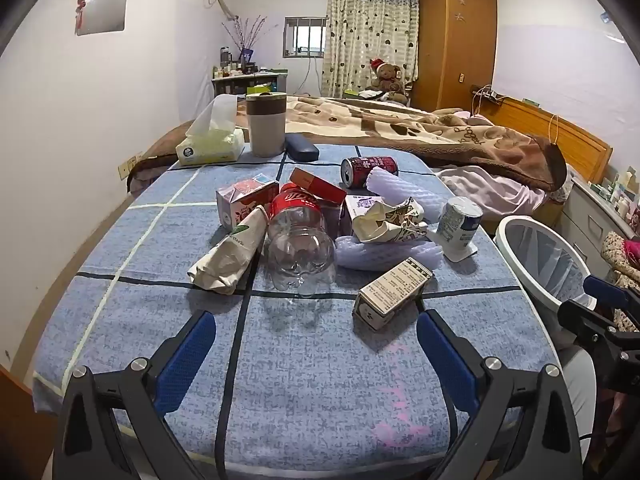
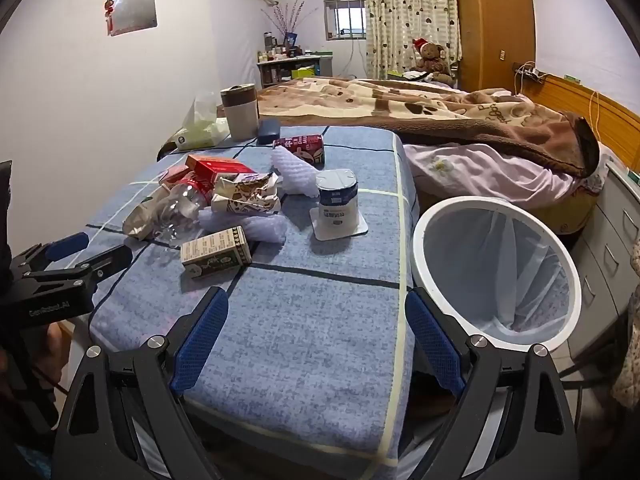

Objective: Collect trash

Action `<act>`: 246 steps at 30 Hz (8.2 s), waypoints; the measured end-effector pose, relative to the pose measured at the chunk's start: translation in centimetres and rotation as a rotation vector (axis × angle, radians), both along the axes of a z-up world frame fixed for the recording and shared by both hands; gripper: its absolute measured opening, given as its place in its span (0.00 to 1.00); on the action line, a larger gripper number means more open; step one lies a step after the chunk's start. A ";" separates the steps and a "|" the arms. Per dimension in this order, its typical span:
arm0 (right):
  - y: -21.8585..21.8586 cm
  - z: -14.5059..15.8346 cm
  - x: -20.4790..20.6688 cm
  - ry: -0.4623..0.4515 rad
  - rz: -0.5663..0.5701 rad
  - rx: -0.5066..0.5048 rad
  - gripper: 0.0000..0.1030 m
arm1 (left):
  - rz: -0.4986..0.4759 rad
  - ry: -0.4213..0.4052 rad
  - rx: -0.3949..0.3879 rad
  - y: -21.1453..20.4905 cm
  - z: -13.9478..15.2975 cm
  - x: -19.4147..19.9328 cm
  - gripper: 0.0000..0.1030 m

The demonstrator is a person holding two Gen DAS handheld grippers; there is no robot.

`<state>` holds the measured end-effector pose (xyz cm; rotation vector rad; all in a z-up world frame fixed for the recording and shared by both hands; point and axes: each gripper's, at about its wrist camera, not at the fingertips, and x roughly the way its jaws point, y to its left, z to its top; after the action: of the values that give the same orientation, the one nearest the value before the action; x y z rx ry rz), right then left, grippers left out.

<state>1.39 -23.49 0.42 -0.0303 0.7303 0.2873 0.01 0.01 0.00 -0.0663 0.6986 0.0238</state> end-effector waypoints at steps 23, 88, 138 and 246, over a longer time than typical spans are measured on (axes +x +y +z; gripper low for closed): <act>0.0 0.2 -0.2 -0.009 -0.004 0.003 0.89 | -0.024 -0.012 0.009 -0.5 0.5 -0.2 0.99; 0.1 0.3 -0.3 -0.009 -0.007 -0.003 0.89 | -0.025 -0.030 0.005 -0.5 0.9 -0.8 0.99; 2.6 -3.4 13.2 0.100 -0.010 -0.005 0.43 | 0.043 0.083 0.001 8.2 -4.0 10.2 0.11; -5.2 -0.3 5.5 0.044 -0.043 0.140 0.57 | -0.253 0.051 -0.117 -6.7 0.7 8.5 0.30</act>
<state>6.85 -28.66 0.12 0.1243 0.7526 0.2982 8.53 -6.68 0.66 -0.0889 0.7552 -0.2587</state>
